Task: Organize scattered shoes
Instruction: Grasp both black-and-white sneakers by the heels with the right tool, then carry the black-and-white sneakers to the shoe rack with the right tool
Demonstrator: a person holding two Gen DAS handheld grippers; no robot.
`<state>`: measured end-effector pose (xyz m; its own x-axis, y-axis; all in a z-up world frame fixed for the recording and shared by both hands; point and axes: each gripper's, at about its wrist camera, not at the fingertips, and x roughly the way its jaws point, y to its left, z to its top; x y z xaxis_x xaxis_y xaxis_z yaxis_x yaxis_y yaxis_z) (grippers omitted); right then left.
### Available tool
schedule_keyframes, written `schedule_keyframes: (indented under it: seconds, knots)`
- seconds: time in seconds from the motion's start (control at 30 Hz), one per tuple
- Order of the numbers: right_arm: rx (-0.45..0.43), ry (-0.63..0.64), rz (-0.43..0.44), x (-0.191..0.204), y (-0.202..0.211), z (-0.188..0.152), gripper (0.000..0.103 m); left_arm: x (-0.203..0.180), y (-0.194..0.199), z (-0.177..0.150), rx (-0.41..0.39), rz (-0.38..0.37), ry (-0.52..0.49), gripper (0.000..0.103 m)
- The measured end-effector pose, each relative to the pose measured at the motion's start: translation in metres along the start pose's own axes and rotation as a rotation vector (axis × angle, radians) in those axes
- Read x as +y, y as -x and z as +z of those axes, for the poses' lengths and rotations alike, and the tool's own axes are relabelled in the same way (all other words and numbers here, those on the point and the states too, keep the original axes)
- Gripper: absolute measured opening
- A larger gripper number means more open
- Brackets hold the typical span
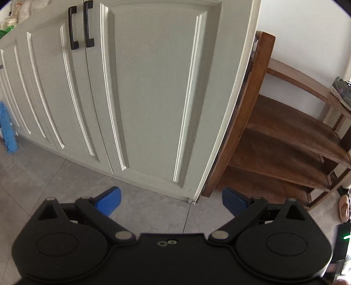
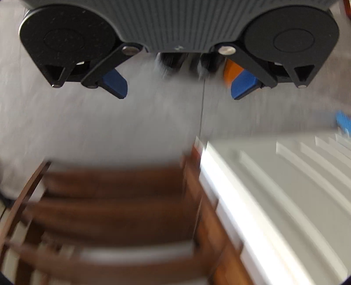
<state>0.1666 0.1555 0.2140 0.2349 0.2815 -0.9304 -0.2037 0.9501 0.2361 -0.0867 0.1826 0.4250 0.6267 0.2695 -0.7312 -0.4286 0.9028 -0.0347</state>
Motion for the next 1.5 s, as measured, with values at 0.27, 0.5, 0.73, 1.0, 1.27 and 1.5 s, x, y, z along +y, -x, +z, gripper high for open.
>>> schedule_keyframes:
  seconds: [0.27, 0.5, 0.73, 1.0, 1.27, 1.5]
  knots:
    - [0.220, -0.044, -0.078, 0.037, -0.100, -0.068, 0.102, 0.007, -0.022, -0.022, 0.096, 0.029, 0.025, 0.099]
    - [0.328, -0.045, -0.114, 0.025, -0.231, -0.093, 0.101, 0.001, -0.054, -0.066, 0.105, 0.040, 0.069, 0.099]
    - [0.341, -0.057, -0.152, 0.028, -0.302, -0.117, 0.101, 0.033, -0.114, -0.111, 0.178, 0.002, 0.058, 0.099]
    - [0.356, -0.026, -0.227, 0.051, -0.356, -0.147, 0.086, 0.052, -0.157, -0.119, 0.209, -0.079, -0.009, 0.098]
    - [0.214, -0.027, -0.107, 0.024, -0.311, -0.166, 0.023, 0.043, -0.175, -0.119, 0.229, -0.173, -0.053, 0.096]
    - [0.107, -0.102, 0.021, -0.004, -0.267, -0.176, 0.021, 0.012, -0.162, -0.118, 0.206, -0.261, -0.183, 0.096]
